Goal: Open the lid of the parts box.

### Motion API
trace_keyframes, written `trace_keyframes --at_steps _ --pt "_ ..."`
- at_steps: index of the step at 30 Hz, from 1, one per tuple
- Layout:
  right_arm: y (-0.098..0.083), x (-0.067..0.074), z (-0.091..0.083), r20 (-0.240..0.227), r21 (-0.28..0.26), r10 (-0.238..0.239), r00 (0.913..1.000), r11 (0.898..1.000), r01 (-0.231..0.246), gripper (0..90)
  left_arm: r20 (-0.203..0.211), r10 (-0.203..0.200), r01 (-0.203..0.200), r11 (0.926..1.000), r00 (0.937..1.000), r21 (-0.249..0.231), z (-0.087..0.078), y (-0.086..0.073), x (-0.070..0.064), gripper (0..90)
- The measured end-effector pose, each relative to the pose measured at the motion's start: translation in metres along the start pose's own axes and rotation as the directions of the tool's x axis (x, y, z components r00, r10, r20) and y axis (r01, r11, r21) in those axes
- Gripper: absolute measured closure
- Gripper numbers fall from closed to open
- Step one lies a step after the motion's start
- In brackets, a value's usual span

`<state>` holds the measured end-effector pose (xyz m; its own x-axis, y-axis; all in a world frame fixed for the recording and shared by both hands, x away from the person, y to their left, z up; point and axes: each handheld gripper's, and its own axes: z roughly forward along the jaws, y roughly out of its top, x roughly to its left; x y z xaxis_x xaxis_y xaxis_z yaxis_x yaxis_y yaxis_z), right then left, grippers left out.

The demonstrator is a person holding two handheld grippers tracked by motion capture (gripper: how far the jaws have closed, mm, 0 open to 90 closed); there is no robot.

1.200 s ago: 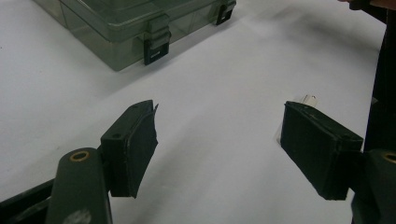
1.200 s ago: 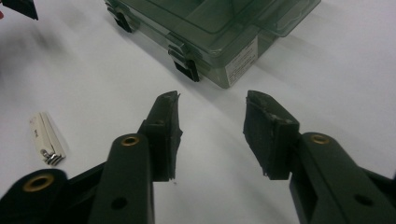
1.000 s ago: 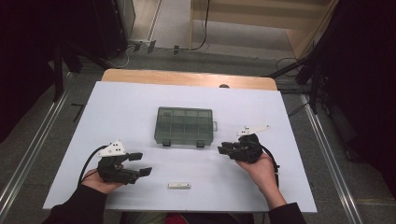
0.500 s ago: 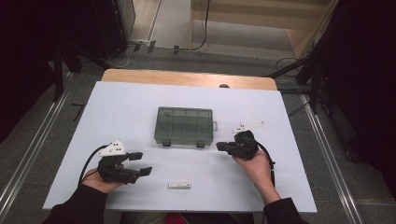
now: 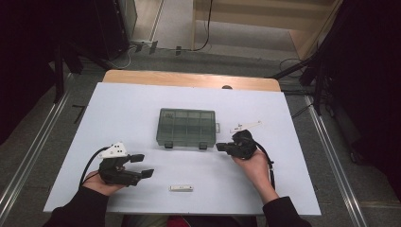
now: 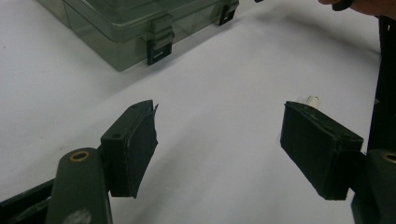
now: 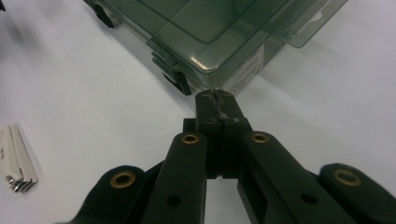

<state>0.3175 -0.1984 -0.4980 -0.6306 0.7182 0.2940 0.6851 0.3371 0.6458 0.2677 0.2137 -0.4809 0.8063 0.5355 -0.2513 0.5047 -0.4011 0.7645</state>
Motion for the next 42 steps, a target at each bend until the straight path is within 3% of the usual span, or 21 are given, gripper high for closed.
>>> trace_keyframes --at_steps 13,25,35,42 --pt "0.0003 -0.0026 0.0033 0.009 -0.001 0.012 0.9999 1.000 -0.012 90.0 -0.004 -0.004 0.004 1.0000 1.0000 -0.007 -0.0011 0.0009 0.0012 26.6" --pt "0.0017 0.0026 0.0031 0.020 -0.010 -0.016 0.9997 1.000 0.017 90.0 -0.004 -0.003 0.003 1.0000 1.0000 -0.008 -0.0007 0.0010 0.0019 26.7" --pt "0.0036 0.0052 -0.0029 0.006 -0.056 -0.022 0.9997 0.998 0.022 90.0 -0.006 -0.005 0.005 1.0000 1.0000 -0.006 -0.0002 0.0011 0.0032 26.7" --pt "0.0065 0.0059 -0.0052 0.008 -0.058 -0.026 0.9996 0.998 0.026 90.0 -0.006 -0.009 0.009 0.9999 0.9999 -0.007 0.0001 0.0011 0.0039 26.6"
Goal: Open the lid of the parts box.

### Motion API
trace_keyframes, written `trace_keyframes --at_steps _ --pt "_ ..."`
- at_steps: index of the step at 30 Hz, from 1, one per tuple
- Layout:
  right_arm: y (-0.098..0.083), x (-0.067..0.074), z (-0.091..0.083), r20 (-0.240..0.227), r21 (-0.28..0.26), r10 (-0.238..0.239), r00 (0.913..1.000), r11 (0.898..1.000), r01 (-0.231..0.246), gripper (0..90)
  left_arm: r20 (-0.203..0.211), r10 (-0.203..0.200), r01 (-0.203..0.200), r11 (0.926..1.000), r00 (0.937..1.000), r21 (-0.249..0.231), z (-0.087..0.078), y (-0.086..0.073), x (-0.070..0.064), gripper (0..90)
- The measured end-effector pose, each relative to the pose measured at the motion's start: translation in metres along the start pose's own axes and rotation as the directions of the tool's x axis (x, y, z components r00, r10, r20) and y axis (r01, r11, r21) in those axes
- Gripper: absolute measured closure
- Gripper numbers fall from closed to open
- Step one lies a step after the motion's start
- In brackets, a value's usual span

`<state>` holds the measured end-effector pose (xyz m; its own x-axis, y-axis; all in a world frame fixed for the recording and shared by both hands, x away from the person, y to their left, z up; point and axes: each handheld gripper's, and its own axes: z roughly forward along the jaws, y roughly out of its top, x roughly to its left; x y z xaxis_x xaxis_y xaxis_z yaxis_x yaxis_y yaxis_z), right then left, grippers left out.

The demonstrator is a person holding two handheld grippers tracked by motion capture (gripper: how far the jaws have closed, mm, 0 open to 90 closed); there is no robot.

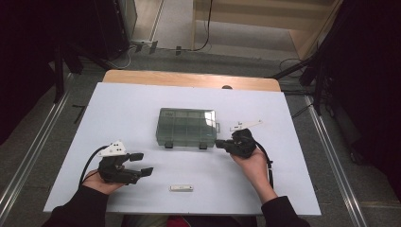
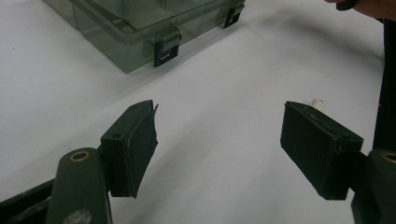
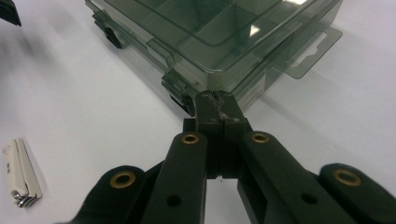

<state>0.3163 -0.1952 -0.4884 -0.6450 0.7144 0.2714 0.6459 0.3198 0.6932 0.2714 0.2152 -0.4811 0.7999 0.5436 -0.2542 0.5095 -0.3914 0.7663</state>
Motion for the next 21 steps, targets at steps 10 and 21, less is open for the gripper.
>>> trace_keyframes --at_steps 10,21 --pt "0.008 0.002 -0.004 -0.020 -0.015 0.001 0.9998 1.000 -0.002 90.0 0.002 -0.004 0.004 1.0000 1.0000 0.001 0.001 0.000 0.000 26.7" --pt "0.015 -0.001 -0.006 -0.021 -0.023 -0.005 0.9998 1.000 0.004 90.0 0.006 -0.003 0.003 1.0000 1.0000 0.000 0.002 0.001 0.002 26.7"
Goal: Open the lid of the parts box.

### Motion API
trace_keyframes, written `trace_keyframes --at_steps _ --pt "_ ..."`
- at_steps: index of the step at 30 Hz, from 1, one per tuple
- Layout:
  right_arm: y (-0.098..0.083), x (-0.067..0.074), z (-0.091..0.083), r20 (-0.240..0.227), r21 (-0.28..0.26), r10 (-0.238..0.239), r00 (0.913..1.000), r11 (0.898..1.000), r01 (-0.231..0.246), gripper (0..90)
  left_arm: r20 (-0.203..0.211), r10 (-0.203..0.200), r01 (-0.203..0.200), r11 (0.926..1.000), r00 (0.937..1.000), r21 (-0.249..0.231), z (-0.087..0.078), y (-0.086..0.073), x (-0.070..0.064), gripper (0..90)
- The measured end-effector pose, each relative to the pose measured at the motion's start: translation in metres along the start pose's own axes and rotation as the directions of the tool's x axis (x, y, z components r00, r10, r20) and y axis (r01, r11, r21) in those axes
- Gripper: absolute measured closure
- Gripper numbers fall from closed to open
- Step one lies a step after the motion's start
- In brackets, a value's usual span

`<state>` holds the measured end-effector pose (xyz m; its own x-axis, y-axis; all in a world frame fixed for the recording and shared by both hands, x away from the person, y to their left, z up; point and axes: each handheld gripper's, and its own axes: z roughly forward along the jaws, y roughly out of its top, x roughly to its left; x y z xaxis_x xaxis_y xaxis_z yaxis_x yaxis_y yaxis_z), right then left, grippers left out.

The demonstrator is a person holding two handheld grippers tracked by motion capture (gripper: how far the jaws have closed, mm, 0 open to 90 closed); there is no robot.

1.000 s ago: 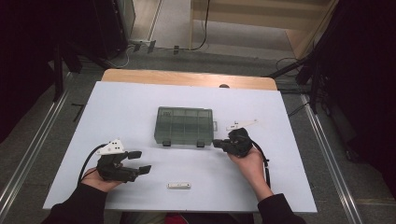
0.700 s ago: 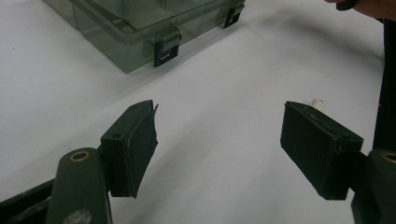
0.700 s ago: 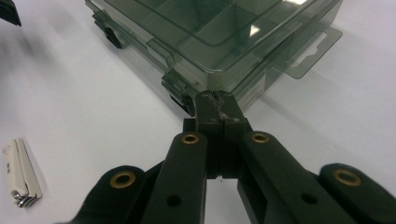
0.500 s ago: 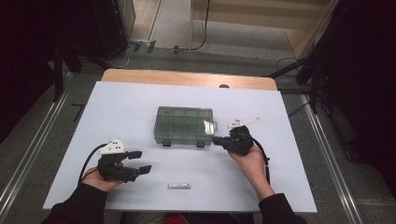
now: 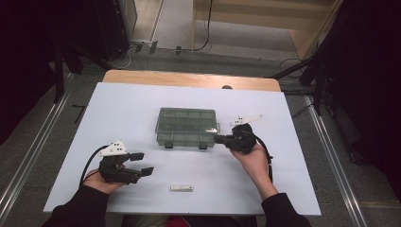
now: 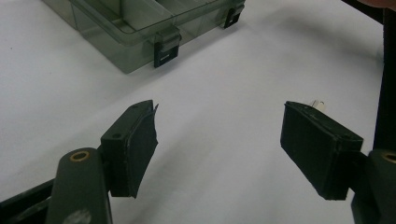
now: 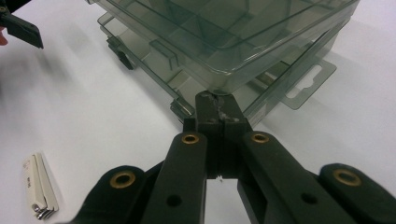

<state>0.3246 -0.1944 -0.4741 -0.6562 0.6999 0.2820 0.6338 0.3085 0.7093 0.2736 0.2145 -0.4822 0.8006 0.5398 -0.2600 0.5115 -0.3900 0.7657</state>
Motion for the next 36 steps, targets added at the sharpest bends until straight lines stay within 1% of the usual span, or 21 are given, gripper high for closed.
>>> trace_keyframes --at_steps 4,8,11,13,14,17,20,23,25,29,30,34,36 --pt "0.003 -0.002 0.000 -0.008 -0.002 0.007 0.9999 1.000 -0.007 90.0 -0.009 0.006 -0.006 1.0000 0.9999 0.002 0.001 0.000 0.000 26.7" --pt "0.007 -0.004 0.001 -0.009 -0.007 -0.010 0.9999 1.000 0.010 90.0 -0.006 -0.005 0.005 1.0000 1.0000 0.000 0.001 0.000 0.002 26.7" --pt "0.011 -0.006 0.001 -0.013 -0.006 -0.005 0.9999 1.000 0.005 90.0 -0.006 -0.001 0.001 1.0000 1.0000 0.001 0.000 -0.001 0.002 26.6" --pt "0.013 -0.007 0.002 -0.014 -0.010 -0.011 0.9998 1.000 0.011 90.0 -0.004 -0.004 0.004 1.0000 1.0000 -0.006 0.000 -0.001 0.002 26.7" --pt "0.014 -0.007 0.002 -0.015 -0.011 -0.006 0.9999 1.000 0.006 90.0 -0.006 -0.006 0.006 1.0000 1.0000 -0.008 0.000 -0.002 0.003 26.7" --pt "0.017 -0.009 0.003 -0.016 -0.013 -0.014 0.9998 1.000 0.014 90.0 -0.010 -0.009 0.008 0.9999 0.9999 -0.009 -0.001 -0.003 0.004 26.6" --pt "0.020 -0.011 0.005 -0.023 -0.017 -0.007 0.9997 1.000 0.006 90.0 -0.004 -0.013 0.013 0.9999 0.9999 -0.010 -0.002 -0.004 0.005 26.6" --pt "0.022 -0.013 0.008 -0.028 -0.012 -0.010 0.9996 1.000 0.010 90.0 -0.009 -0.005 0.005 1.0000 0.9999 -0.007 -0.002 -0.005 0.003 26.7" --pt "0.024 -0.013 0.010 -0.025 -0.009 -0.011 0.9996 1.000 0.010 90.0 -0.010 -0.009 0.009 0.9999 0.9999 -0.011 -0.003 -0.006 0.002 26.6" --pt "0.025 -0.015 0.013 -0.028 -0.015 -0.009 0.9996 1.000 0.008 90.0 -0.006 -0.005 0.005 0.9999 1.0000 -0.013 -0.004 -0.007 0.002 26.7" --pt "0.025 -0.016 0.014 -0.028 -0.015 -0.005 0.9996 1.000 0.005 90.0 -0.012 -0.002 0.001 1.0000 0.9999 -0.008 -0.003 -0.008 0.003 26.7" --pt "0.027 -0.019 0.015 -0.032 -0.021 -0.001 0.9995 1.000 0.000 90.0 -0.024 -0.008 0.008 1.0000 0.9997 0.001 -0.002 -0.008 0.004 26.7" --pt "0.029 -0.020 0.015 -0.037 -0.023 0.001 0.9993 1.000 -0.002 90.0 -0.029 -0.011 0.011 0.9999 0.9995 -0.001 -0.002 -0.008 0.004 26.7"
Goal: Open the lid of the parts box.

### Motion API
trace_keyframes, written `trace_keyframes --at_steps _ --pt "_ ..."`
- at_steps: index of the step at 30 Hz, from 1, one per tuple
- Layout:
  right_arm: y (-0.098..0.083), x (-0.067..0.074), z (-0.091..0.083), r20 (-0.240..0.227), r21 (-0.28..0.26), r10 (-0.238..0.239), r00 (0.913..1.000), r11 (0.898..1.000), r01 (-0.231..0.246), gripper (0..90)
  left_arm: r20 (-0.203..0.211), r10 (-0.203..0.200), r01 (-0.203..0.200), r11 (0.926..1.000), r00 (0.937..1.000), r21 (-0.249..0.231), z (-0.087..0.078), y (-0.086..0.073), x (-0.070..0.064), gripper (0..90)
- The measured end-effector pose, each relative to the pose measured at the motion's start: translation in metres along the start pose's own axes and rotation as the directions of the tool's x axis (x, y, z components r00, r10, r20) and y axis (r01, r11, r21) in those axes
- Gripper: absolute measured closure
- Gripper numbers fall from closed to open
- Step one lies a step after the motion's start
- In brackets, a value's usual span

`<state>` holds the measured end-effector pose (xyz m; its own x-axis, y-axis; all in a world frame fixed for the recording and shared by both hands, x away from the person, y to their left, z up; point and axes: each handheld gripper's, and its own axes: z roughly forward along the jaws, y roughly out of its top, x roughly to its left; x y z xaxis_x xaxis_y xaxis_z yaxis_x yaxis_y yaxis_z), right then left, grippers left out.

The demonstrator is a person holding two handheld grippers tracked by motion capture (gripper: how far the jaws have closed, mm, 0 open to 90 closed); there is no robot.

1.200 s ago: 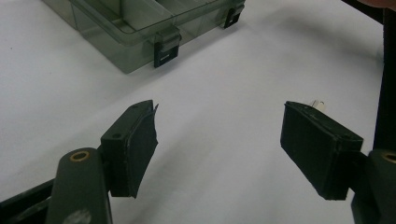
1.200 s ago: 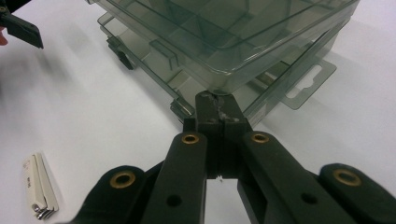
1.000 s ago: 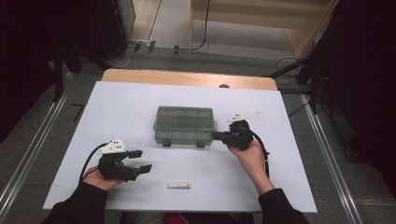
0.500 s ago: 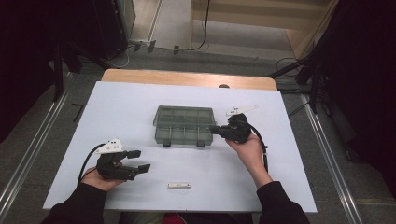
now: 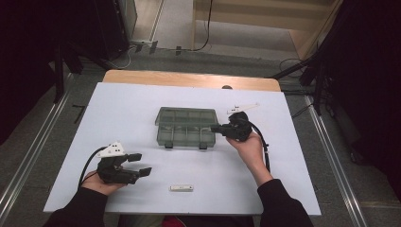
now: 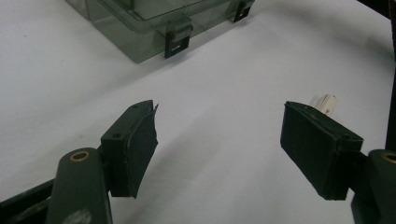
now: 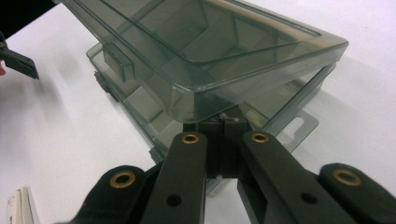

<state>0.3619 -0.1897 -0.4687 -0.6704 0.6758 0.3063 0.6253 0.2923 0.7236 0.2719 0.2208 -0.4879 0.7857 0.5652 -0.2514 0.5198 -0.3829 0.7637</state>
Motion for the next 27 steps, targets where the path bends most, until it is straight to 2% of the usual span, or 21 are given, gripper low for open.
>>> trace_keyframes --at_steps 16,27 --pt "0.013 -0.006 -0.003 -0.002 -0.031 -0.011 0.9999 0.999 0.011 90.0 -0.015 -0.020 0.020 0.9998 0.9997 -0.007 0.002 0.001 0.005 26.7" --pt "0.015 -0.004 -0.001 -0.001 -0.029 -0.014 0.9999 0.999 0.014 90.0 -0.029 -0.016 0.016 0.9998 0.9994 -0.010 0.004 0.012 0.010 26.8"
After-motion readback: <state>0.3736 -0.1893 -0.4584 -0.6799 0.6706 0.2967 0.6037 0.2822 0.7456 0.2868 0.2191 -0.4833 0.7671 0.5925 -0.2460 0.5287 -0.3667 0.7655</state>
